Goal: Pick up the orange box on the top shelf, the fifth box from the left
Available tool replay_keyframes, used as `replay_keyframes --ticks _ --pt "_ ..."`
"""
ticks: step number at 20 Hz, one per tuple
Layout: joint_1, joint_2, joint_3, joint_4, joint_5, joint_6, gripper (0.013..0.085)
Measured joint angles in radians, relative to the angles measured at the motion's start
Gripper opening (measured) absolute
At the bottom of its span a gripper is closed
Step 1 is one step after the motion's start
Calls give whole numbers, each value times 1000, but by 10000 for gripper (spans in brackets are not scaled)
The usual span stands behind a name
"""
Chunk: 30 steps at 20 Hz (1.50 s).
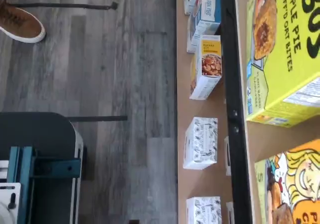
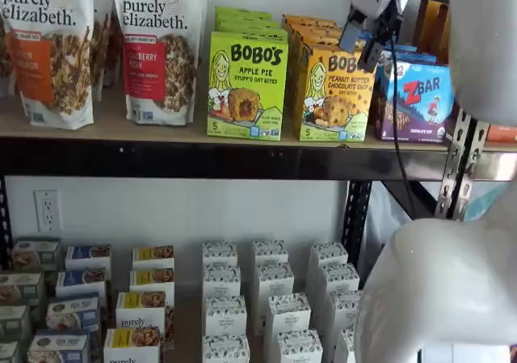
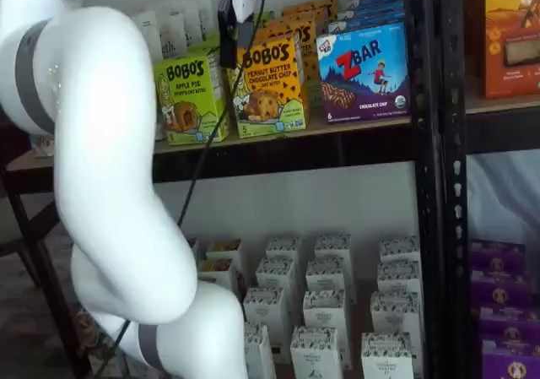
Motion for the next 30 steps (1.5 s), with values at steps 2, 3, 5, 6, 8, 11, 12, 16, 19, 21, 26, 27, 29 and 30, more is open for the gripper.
replay_keyframes --ticks 2,3,5,6,8,11,12,16,19,21,26,27,29,30 --pt "-4 6 -8 -8 0 -5 850" --pt "-4 7 -10 -11 -1 -7 850" --pt "-4 11 -14 -21 -5 -9 850" --pt "-1 14 -17 -28 -6 -10 850" --pt "3 16 -14 -40 -21 -11 850" --pt "9 12 -3 -50 -54 -11 850" --pt "13 9 3 -57 -70 -10 850" --pt "29 2 24 -90 -119 -7 850" --pt "27 -3 35 -85 -149 -10 850" --pt "21 -2 31 -70 -156 -12 850" --pt "34 -8 39 -109 -218 -13 850" --pt "36 -6 39 -117 -226 -13 850" --pt "39 -3 39 -128 -242 -14 850" --pt "41 1 36 -132 -246 -13 850"
